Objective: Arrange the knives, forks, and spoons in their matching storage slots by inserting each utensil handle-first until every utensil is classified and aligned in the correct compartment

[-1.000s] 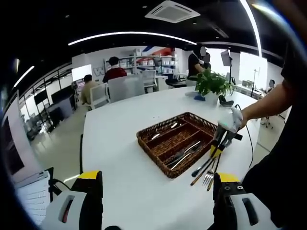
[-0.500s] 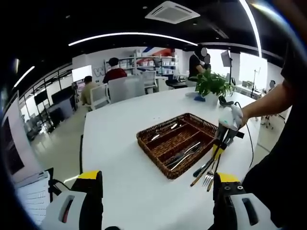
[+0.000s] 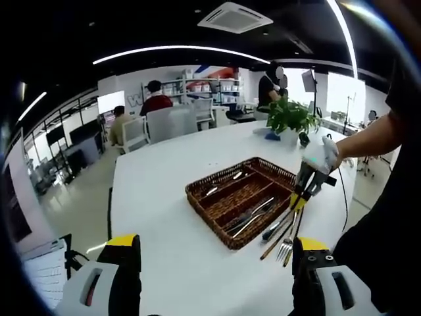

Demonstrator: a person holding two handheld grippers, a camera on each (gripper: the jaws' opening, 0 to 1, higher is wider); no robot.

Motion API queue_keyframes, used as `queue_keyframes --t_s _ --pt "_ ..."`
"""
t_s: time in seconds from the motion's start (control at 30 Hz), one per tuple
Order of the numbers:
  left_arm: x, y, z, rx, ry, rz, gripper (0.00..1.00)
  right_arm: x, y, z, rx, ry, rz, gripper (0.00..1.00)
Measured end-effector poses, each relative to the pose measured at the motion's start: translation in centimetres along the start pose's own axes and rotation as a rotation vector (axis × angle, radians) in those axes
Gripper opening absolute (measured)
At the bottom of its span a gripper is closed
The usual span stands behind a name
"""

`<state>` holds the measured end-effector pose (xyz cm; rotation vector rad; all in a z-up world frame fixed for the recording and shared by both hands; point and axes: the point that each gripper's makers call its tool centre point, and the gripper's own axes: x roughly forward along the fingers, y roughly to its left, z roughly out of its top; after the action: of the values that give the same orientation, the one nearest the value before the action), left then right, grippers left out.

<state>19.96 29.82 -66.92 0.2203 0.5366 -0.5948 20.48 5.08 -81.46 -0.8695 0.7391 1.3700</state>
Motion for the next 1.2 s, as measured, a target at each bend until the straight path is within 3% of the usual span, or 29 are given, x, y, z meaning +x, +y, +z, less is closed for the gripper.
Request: queue_keyframes --t_s 0.4,0.7,1.2 --pt "0.1 -1.0 0.4 -0.001 0.004 -0.026 1.0 -2.9 -1.9 1.9 -0.03 -0.038 -0.069 0.0" --pt "0.3 -2.6 1.6 -0.002 0.005 -0.102 1.0 -4.9 -2.8 3.6 -0.05 -0.048 -0.097 0.0" --pt "0.3 -3.5 2.6 0.037 0.015 -0.133 1.0 -8.1 -4.2 4.4 -0.067 -0.051 -0.164 0.0"
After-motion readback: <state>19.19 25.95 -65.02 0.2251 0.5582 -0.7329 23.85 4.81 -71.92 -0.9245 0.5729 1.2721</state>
